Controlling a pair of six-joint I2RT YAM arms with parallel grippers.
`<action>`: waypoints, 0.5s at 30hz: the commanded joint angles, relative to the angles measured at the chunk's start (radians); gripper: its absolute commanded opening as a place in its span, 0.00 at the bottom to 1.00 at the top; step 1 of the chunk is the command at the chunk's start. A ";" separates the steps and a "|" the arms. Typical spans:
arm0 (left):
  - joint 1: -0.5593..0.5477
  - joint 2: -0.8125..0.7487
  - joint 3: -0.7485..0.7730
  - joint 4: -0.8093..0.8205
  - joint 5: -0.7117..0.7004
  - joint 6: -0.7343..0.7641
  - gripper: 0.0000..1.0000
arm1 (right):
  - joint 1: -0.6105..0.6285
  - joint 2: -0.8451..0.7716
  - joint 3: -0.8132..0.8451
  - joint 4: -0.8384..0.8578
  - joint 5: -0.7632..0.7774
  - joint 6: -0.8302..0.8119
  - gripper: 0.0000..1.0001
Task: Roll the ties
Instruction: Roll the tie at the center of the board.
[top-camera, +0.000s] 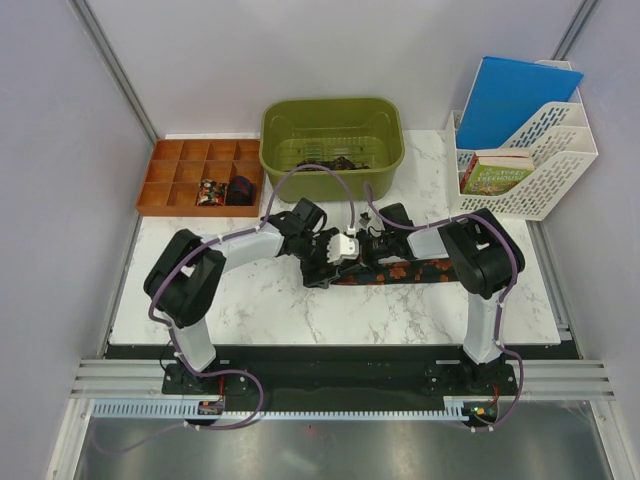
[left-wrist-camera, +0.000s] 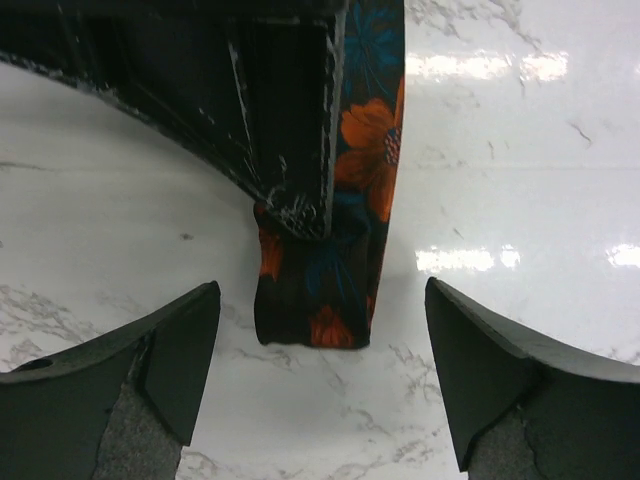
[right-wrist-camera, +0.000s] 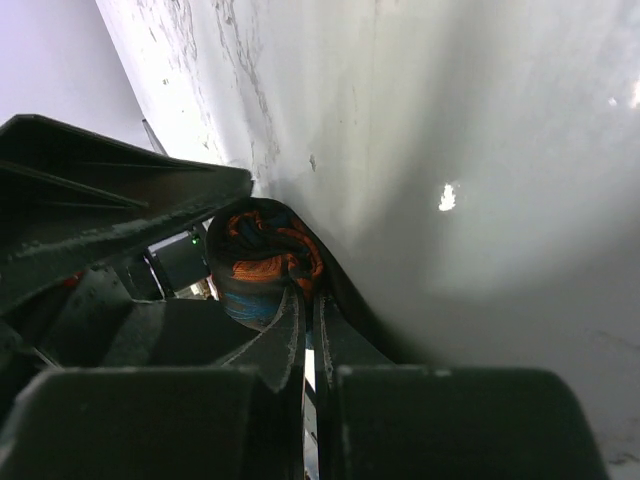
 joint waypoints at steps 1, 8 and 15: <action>-0.050 0.032 0.014 0.139 -0.130 -0.086 0.89 | 0.000 0.032 -0.040 -0.043 0.151 -0.058 0.00; -0.084 0.067 0.014 0.175 -0.256 -0.103 0.54 | 0.009 0.000 -0.025 0.005 0.112 -0.031 0.00; -0.088 0.064 -0.014 0.162 -0.283 -0.101 0.41 | 0.015 -0.067 0.017 -0.006 0.095 0.069 0.00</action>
